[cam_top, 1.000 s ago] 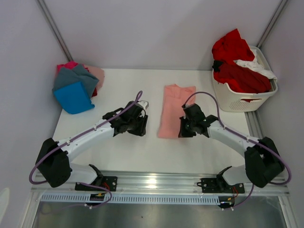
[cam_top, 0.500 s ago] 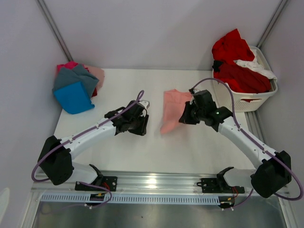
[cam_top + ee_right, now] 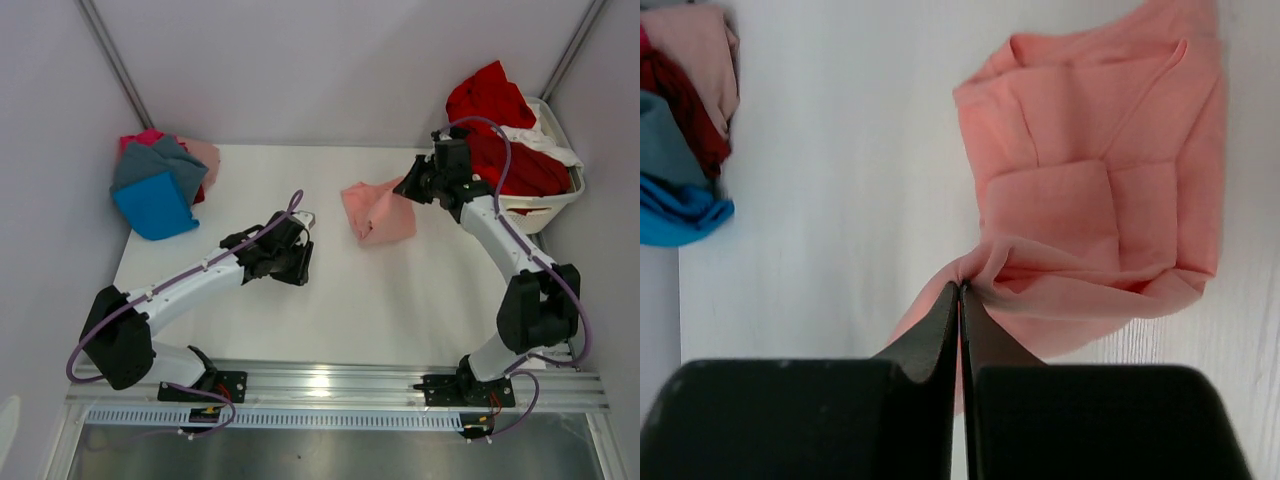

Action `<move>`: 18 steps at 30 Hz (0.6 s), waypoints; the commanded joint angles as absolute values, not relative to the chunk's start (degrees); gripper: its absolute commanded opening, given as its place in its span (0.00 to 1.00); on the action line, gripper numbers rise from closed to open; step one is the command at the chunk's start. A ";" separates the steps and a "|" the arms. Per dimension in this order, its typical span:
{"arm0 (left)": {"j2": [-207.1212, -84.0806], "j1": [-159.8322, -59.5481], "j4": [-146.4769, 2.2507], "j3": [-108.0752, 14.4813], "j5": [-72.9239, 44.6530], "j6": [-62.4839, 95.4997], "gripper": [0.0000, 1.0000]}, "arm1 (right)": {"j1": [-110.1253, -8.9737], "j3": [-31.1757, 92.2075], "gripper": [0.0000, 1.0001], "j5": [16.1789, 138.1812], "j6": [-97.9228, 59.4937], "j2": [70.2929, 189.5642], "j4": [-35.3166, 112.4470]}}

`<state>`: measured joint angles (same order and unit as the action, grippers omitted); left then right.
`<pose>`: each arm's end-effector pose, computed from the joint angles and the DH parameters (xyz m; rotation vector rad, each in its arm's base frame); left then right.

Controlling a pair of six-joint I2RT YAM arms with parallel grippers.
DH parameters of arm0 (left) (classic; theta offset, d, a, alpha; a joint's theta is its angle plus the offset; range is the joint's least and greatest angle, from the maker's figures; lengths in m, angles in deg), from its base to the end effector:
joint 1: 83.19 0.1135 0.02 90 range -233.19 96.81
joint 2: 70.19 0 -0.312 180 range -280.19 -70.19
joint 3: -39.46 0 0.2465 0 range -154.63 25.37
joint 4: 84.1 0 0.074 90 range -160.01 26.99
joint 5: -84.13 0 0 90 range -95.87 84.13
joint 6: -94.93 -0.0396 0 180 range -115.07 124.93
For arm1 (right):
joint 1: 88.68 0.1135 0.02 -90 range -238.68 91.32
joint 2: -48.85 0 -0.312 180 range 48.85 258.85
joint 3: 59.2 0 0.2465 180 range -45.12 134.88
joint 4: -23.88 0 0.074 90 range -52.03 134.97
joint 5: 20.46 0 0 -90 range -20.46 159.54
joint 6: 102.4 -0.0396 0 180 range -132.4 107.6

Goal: Fold and stack the t-shirts
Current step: Fold the long partially folded tshirt into a neat square

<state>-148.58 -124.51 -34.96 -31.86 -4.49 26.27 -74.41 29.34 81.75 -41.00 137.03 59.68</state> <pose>0.1997 -0.1743 0.2944 0.4416 2.5616 -0.3838 0.3356 0.0940 0.3615 0.1573 2.2443 0.6470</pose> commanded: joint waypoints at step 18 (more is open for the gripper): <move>-146.92 -123.97 -35.20 -32.29 -4.73 24.79 0.43 | -77.95 79.31 0.00 86.50 -46.67 177.33 53.71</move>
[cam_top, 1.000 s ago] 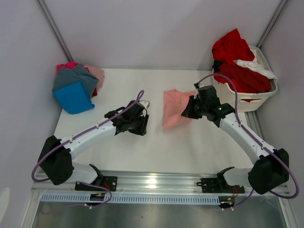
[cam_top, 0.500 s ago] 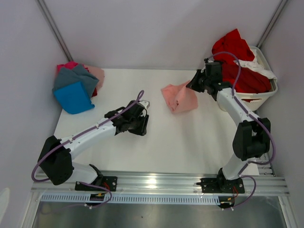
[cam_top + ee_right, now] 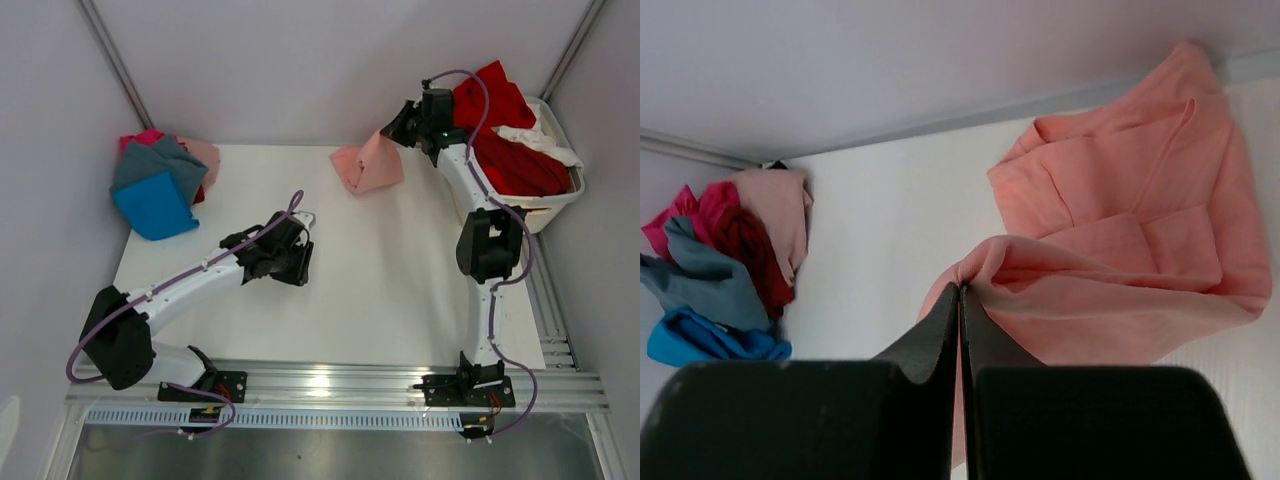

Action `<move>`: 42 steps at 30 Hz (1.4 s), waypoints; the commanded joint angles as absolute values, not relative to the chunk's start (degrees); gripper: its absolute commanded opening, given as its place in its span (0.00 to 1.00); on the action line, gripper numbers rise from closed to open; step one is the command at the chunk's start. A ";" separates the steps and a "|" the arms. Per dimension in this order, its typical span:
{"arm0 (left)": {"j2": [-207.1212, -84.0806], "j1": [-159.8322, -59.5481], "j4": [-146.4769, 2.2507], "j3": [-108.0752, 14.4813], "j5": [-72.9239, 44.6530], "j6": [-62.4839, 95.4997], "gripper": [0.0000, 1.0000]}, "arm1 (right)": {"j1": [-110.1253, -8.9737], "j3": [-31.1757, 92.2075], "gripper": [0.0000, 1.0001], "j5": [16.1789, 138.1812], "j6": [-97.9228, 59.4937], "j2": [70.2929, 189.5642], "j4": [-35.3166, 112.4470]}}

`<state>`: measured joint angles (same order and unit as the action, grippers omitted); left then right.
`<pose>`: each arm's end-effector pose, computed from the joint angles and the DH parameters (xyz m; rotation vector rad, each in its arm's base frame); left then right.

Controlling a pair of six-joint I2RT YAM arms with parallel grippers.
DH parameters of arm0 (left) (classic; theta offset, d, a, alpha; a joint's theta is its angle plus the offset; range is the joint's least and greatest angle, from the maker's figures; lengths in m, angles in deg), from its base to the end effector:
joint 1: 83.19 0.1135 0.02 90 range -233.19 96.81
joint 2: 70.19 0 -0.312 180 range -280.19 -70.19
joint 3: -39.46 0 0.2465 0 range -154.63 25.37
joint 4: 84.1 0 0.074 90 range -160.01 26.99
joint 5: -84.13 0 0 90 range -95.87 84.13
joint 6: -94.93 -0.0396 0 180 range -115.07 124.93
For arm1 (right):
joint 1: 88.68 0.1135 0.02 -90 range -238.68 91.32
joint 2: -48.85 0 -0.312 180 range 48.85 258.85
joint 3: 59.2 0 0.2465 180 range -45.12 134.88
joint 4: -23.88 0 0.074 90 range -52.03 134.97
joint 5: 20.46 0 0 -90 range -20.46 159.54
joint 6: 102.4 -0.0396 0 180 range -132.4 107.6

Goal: Fold and stack the t-shirts
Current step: Fold the long partially folded tshirt into a neat square

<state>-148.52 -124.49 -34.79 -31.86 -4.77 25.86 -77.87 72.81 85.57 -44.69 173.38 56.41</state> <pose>0.1992 -0.1740 0.2944 0.4527 2.5624 -0.3856 0.5311 0.1125 0.3552 0.2029 2.0626 0.7529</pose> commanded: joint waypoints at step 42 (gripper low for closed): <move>-141.56 -123.97 -34.59 -27.10 -0.51 27.43 0.43 | -77.69 86.05 1.00 71.47 -44.23 197.32 27.71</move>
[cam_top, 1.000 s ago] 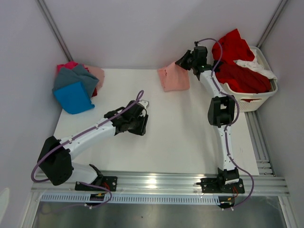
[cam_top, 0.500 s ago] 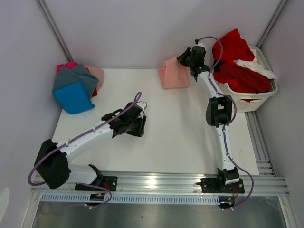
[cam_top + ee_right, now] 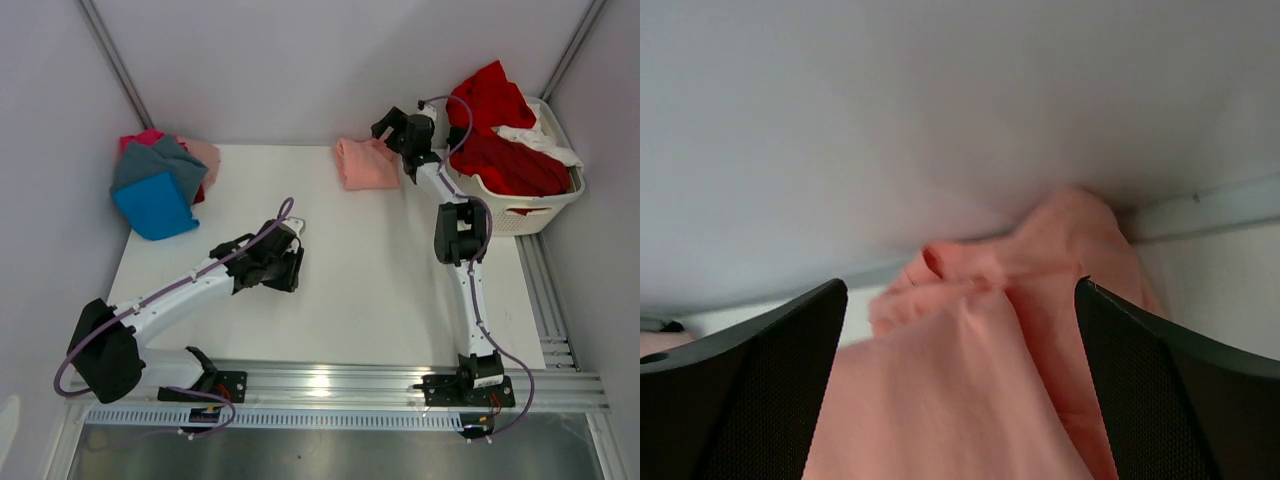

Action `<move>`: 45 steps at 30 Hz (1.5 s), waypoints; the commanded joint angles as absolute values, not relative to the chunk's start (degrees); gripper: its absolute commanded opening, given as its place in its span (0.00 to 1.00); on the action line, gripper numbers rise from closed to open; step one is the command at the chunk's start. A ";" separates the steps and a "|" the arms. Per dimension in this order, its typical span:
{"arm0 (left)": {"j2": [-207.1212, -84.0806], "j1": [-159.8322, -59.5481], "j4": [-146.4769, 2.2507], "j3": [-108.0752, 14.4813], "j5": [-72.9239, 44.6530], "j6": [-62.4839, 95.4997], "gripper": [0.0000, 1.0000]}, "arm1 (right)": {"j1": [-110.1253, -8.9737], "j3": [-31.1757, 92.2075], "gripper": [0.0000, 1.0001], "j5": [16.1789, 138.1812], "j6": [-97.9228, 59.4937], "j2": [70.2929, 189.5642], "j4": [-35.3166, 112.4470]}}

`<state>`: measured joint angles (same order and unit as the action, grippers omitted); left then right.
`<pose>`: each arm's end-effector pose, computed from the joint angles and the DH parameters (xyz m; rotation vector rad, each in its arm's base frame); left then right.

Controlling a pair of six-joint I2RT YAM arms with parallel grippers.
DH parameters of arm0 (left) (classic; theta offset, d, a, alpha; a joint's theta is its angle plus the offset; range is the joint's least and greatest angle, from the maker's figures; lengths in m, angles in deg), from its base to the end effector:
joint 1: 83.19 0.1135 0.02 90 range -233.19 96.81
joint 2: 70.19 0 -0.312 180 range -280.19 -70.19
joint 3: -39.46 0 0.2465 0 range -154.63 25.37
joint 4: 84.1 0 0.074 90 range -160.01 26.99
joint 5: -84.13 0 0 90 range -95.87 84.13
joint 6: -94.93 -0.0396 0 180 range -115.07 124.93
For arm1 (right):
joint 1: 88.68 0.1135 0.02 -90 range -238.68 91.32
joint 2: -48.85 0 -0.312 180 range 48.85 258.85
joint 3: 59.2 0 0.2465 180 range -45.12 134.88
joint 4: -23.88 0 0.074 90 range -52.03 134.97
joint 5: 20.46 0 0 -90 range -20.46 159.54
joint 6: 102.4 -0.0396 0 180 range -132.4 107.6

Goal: Fold and stack the t-shirts
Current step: Fold the long partially folded tshirt into a neat square, then smooth out wrinkles on the folded tshirt

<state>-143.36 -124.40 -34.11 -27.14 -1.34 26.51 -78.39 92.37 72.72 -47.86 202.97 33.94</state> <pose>0.1804 -0.1538 0.2892 0.4105 2.5528 -0.3173 0.6468 0.1197 0.2139 0.3597 1.7981 0.6177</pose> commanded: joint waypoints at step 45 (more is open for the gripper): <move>-141.21 -123.44 -34.94 -31.93 4.06 25.49 0.44 | -75.32 46.09 0.95 79.21 -69.18 186.03 14.23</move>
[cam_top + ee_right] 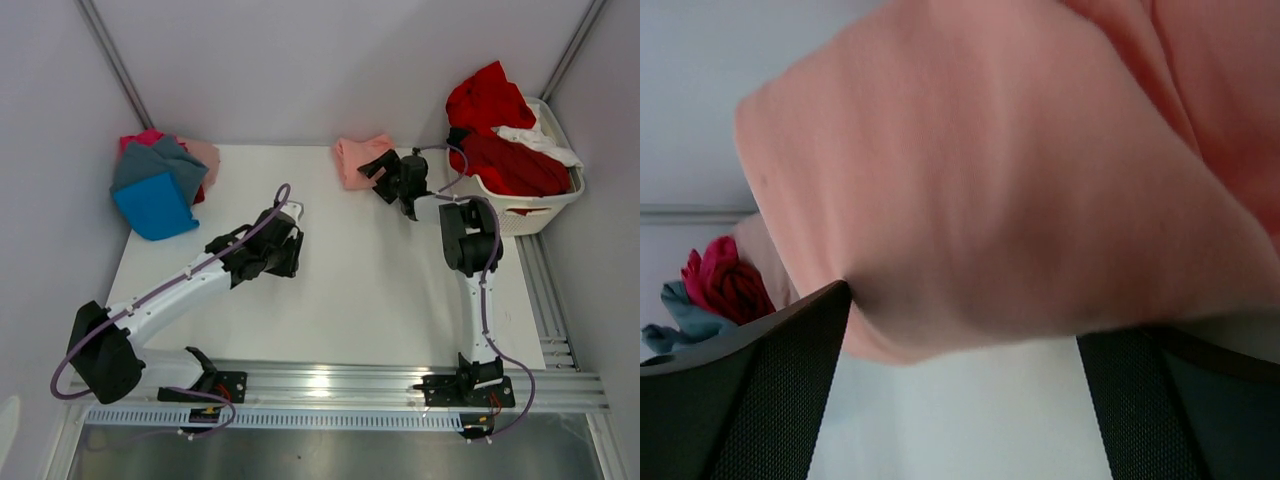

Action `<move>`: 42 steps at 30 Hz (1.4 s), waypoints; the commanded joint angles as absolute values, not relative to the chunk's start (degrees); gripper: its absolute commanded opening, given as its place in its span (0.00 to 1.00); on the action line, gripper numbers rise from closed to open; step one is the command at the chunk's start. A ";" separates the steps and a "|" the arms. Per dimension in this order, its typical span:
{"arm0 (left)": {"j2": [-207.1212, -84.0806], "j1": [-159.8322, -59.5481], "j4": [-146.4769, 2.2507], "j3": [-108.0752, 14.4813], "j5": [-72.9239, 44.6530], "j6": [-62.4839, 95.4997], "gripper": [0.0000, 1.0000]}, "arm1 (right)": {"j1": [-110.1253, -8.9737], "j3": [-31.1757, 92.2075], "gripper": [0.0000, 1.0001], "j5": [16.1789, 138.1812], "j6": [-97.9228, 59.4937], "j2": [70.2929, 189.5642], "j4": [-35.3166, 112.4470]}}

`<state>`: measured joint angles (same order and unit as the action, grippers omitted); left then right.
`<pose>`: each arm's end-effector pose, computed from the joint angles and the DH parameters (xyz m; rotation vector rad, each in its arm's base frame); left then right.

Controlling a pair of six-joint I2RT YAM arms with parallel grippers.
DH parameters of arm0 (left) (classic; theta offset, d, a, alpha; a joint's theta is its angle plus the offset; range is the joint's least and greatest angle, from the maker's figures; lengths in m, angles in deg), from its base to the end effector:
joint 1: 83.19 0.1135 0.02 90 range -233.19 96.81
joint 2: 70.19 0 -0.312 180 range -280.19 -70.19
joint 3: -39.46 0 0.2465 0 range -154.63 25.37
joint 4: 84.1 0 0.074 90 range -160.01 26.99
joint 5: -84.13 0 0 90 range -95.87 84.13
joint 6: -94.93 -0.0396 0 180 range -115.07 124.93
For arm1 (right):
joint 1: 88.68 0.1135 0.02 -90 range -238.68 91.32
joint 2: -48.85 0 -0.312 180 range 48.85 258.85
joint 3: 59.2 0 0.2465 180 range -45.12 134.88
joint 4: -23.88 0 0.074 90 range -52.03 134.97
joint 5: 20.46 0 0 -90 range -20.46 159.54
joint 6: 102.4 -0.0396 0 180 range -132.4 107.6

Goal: Fold and stack the t-shirts
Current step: Smooth out wrinkles on the folded tshirt

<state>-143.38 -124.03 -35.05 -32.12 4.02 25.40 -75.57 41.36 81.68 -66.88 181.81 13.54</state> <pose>0.1919 -0.1569 0.3178 0.3592 2.4286 -0.2646 0.5291 0.1318 0.1674 0.5935 1.9926 0.9604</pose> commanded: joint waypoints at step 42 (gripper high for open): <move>-142.44 -122.92 -36.34 -34.57 0.73 26.11 0.45 | -65.82 18.76 0.72 70.78 -35.42 141.40 73.74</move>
